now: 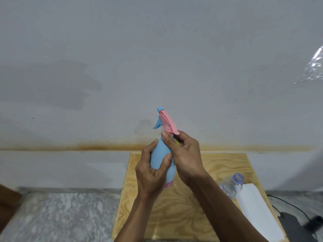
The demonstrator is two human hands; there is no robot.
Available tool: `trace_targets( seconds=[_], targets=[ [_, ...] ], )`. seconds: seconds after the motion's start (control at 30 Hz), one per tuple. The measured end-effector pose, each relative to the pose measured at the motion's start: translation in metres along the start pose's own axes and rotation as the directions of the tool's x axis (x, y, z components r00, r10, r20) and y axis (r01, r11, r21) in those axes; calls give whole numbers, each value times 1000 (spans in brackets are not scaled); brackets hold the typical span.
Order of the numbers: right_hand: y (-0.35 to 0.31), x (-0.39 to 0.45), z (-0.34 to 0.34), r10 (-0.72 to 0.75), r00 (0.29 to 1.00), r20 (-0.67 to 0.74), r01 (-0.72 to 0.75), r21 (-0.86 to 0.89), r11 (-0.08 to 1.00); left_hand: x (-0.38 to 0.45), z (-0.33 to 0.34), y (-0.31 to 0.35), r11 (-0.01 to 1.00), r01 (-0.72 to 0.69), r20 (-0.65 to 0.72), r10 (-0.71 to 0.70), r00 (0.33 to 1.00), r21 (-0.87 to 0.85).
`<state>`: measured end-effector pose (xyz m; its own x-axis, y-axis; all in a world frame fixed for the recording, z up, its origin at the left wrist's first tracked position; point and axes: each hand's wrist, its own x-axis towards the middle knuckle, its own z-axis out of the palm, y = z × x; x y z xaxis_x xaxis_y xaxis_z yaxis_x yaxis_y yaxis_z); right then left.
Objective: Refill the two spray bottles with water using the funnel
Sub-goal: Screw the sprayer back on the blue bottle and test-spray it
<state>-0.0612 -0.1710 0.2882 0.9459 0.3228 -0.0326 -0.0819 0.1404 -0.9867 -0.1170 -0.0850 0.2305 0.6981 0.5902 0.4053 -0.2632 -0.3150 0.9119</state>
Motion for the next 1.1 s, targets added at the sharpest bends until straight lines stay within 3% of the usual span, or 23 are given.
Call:
trace_targets(
  seconds=[0.23,0.37,0.5,0.9,1.1],
  targets=[
    [1,1,-5,-29,999,-15,28,-91,995,-8,-6,-4,996,63,59,-59,997,-67],
    [6,-5,-6,-72,997,-8,69,-212,975,-28,-9,-11,1000,-20,131,20,991,1],
    [21,-23,-12,-43,999,-6,40,-280,959,-58,-12,-20,998,-23,160,14,987,57],
    [83,-93,-36,124,982,-144,-169,-363,916,-174,-23,-38,961,245,200,-267,943,130],
    [123,-136,-50,232,964,-128,-264,-507,821,-244,-26,-30,905,391,171,-417,893,167]
  ],
)
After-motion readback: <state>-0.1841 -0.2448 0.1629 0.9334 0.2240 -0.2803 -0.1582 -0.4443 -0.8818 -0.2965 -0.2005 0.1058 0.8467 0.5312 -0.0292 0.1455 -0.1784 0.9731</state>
